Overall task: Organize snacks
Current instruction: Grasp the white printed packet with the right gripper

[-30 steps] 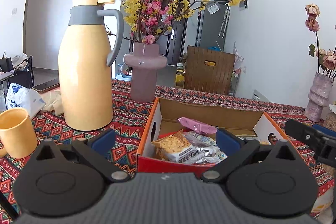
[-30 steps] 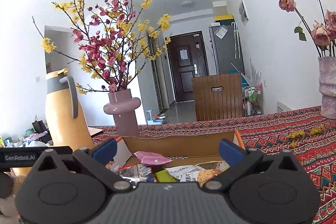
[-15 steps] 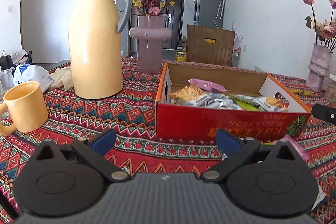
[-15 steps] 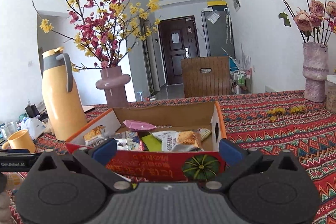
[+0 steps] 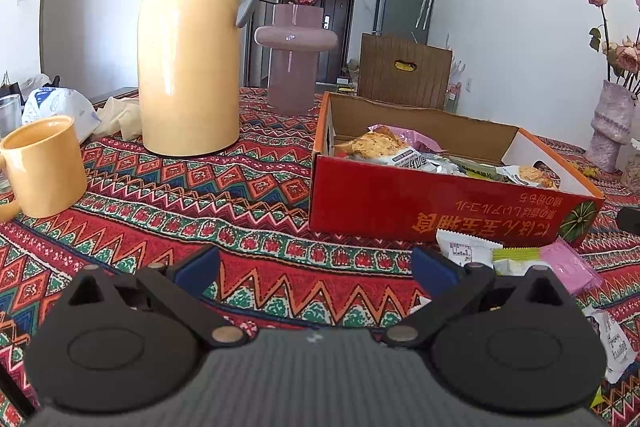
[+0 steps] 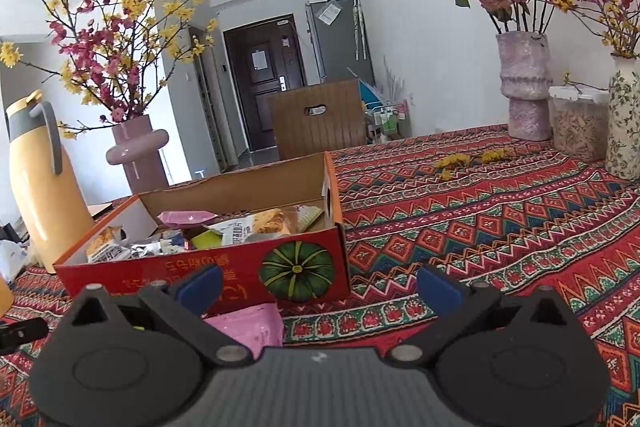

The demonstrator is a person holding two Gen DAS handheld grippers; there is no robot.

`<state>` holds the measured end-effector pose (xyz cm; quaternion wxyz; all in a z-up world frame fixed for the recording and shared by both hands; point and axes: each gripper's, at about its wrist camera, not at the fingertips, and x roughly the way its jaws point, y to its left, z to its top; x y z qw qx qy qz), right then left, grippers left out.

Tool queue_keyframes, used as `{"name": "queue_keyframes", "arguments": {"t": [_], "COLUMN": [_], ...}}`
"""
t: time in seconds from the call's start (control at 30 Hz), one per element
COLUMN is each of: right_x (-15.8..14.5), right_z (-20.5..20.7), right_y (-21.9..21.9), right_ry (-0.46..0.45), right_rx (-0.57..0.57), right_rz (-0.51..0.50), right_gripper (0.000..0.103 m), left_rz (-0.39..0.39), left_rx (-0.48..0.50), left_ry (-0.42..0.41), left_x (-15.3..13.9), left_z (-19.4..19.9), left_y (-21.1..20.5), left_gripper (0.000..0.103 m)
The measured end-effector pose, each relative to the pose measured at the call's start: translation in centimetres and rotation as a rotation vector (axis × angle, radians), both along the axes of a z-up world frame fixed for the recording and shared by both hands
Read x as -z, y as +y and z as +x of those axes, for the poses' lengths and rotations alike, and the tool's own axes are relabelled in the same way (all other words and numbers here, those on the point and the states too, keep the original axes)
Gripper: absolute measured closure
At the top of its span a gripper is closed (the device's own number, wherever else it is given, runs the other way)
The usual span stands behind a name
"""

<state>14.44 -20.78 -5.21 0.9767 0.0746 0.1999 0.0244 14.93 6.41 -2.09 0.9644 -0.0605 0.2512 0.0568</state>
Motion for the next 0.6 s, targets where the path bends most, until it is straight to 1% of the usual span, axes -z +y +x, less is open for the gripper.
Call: {"name": "queue_keyframes", "arguments": {"t": [0.07,0.23,0.5,0.6], "right_x": [0.1,0.4,1.8,2.5], "right_z": [-0.2,-0.6,-2.5,-2.6], "right_y": [0.0,0.4,2.7,3.6], "right_ry": [0.018,0.100,0.233,0.265], "right_rx": [-0.007,-0.057,-0.165,-0.179], "right_rz": [0.000,-0.024,-0.070,-0.094], "right_gripper": [0.000,0.000,0.000,0.001], "left_rz": [-0.008,-0.021,-0.029,-0.026], "left_rx": [0.001,0.003,0.013,0.024], "left_ry": [0.002,0.003,0.006,0.008], "left_x": [0.0,0.1,0.1,0.2], "left_z": [0.0,0.0,0.0,0.0], "left_y": [0.1,0.3,0.4,0.3], "left_gripper": [0.000,0.000,0.000,0.000]}}
